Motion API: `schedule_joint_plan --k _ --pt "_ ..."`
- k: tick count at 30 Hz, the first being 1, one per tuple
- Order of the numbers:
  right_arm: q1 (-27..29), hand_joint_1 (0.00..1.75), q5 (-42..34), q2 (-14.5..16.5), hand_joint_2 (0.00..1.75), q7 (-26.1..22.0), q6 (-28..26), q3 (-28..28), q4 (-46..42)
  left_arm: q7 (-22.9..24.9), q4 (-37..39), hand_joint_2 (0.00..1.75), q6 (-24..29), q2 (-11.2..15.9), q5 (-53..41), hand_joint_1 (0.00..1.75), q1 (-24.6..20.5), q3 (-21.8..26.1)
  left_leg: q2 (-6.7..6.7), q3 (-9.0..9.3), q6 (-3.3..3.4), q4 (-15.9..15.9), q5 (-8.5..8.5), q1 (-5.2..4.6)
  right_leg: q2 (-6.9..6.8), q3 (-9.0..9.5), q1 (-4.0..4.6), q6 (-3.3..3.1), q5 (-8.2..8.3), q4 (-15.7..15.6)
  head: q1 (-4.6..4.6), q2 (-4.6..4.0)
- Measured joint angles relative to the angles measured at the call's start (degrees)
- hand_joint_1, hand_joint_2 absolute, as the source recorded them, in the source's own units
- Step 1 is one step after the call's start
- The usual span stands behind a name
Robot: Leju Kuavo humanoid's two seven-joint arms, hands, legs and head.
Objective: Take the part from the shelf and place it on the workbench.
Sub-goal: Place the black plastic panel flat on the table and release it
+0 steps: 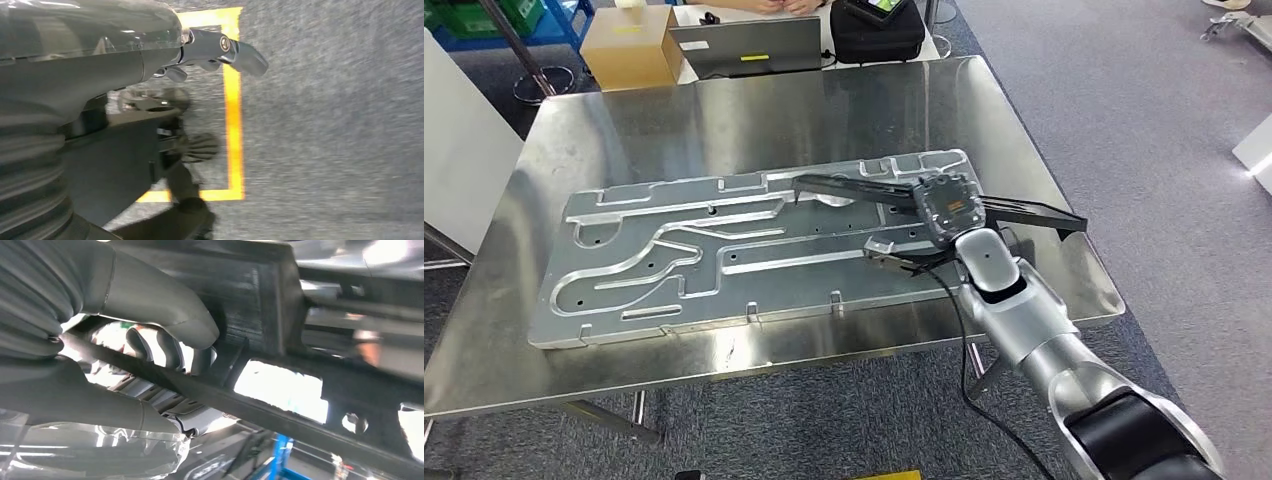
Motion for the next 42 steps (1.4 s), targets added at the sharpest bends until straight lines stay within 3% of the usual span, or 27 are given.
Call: schedule_joint_plan --k 1,3,4,5,6,8,10,13,14,18,20,25,31,37,42 --pt "0.11 1.75 0.38 1.45 1.75 0.15 -0.10 0.67 0.66 0.11 -0.07 1.75 -0.31 0.10 0.22 0.00 -0.11 0.00 -0.04 -1.62 -0.40 3.08 -1.31 0.16 0.01 0.28 -0.07 -0.25 -0.21 -0.06 0.00 -0.01" --pt "0.37 1.75 0.77 3.97 1.75 0.05 -0.19 1.90 2.21 0.14 -0.07 1.75 -0.63 0.34 0.76 0.00 -0.14 0.01 -0.04 -6.66 -1.03 11.12 -3.79 0.46 0.03 0.56 -0.09 -0.51 -0.59 -0.03 -0.01 -0.01" --pt "0.50 1.75 0.93 5.04 1.75 -0.04 -0.17 2.42 3.01 0.13 -0.07 1.75 -0.60 0.47 1.04 0.00 -0.04 0.02 -0.04 -8.80 -1.19 13.85 -4.01 0.58 0.09 0.70 -0.09 -0.54 -0.78 -0.01 -0.01 -0.01" --pt "0.59 1.75 1.19 6.10 1.75 -0.14 -0.14 2.88 3.81 0.14 -0.07 1.75 -0.41 0.58 1.32 0.00 0.19 0.03 -0.04 -9.94 -1.26 14.50 -3.03 0.67 0.23 0.92 -0.09 -0.53 -0.96 0.01 -0.01 -0.01" --pt "0.56 1.75 1.48 7.16 1.75 -0.19 -0.08 3.28 4.60 0.20 -0.07 1.75 -0.11 0.67 1.58 0.00 0.48 0.05 -0.06 -9.87 -1.23 12.76 -0.91 0.73 0.45 1.21 -0.10 -0.50 -1.15 0.03 -0.01 -0.01" --pt "0.13 1.75 1.98 9.34 1.75 -0.21 0.15 3.96 6.12 0.43 -0.07 1.75 0.67 0.77 2.04 0.00 0.95 0.19 -0.39 -7.38 -0.84 5.10 4.40 0.76 0.99 1.82 -0.11 -0.32 -1.49 0.01 -0.01 -0.01" --pt "-0.95 1.75 2.41 11.58 1.75 -0.44 0.71 4.55 7.84 0.83 -0.07 1.75 1.53 0.74 2.23 0.00 0.91 0.37 -1.00 -5.32 -0.27 -0.63 6.84 0.61 1.49 1.86 -0.01 0.16 -1.63 0.07 -0.01 -0.01" --pt "-2.65 1.75 3.03 14.32 1.75 -0.82 1.33 5.25 10.31 1.12 -0.07 1.75 2.37 0.53 2.16 0.00 0.82 0.46 -1.17 -4.93 0.53 -1.96 6.98 0.57 1.77 1.67 0.00 1.18 -1.50 -0.13 -0.01 0.00" --pt "-3.16 1.75 3.18 15.10 1.75 -0.91 1.29 5.45 11.02 1.02 -0.07 1.75 2.51 0.38 2.11 0.00 0.92 0.48 -1.14 -4.77 0.59 -2.23 7.12 0.59 1.64 1.84 0.07 1.18 -1.37 -0.28 0.01 0.00" --pt "-5.05 1.75 3.54 17.96 1.75 -1.50 0.94 6.17 13.44 0.61 -0.07 1.75 2.80 -0.39 1.85 0.00 1.22 0.51 -1.30 -4.48 0.65 -2.68 7.42 0.31 1.07 2.41 0.25 -0.18 -1.31 -0.96 0.07 -0.01" --pt "-5.31 1.75 3.55 18.91 1.75 -1.74 0.85 6.31 14.16 0.75 -0.07 1.75 2.93 -0.57 1.87 0.00 1.21 0.51 -1.44 -4.49 0.86 -2.66 7.40 0.19 0.91 2.52 0.18 -0.17 -1.25 -1.10 0.07 -0.01" --pt "-5.80 1.75 3.57 20.26 1.75 -1.98 -0.08 6.86 15.45 3.09 -0.07 1.75 3.60 -0.90 1.43 0.00 1.44 0.51 -1.48 -4.57 1.27 -2.53 7.32 0.01 0.85 2.59 0.02 0.11 -1.12 -1.31 0.07 -0.01" --pt "-6.54 1.75 3.57 21.19 1.75 -1.91 -0.05 7.05 16.58 3.71 -0.07 1.75 3.73 -1.10 1.26 0.00 1.50 0.51 -1.47 -4.69 1.35 -2.43 7.27 -0.02 0.81 2.57 -0.08 1.25 -1.05 -1.48 0.07 -0.01" --pt "-6.74 1.75 2.91 21.46 1.75 -2.31 -0.47 7.07 17.22 3.80 -0.07 1.75 3.95 -1.10 1.29 0.00 1.53 0.51 -1.47 -4.69 1.35 -2.43 7.26 -0.01 0.79 2.53 -0.07 1.42 -1.10 -1.47 0.07 -0.01" --pt "-6.05 1.75 -1.83 21.77 1.75 -6.43 0.78 7.07 17.40 3.12 -0.07 1.75 4.60 -1.10 2.40 0.00 1.61 0.51 -1.44 -4.69 1.31 -2.43 7.24 0.06 0.79 2.50 0.01 1.43 -1.11 -1.45 0.07 -0.01"
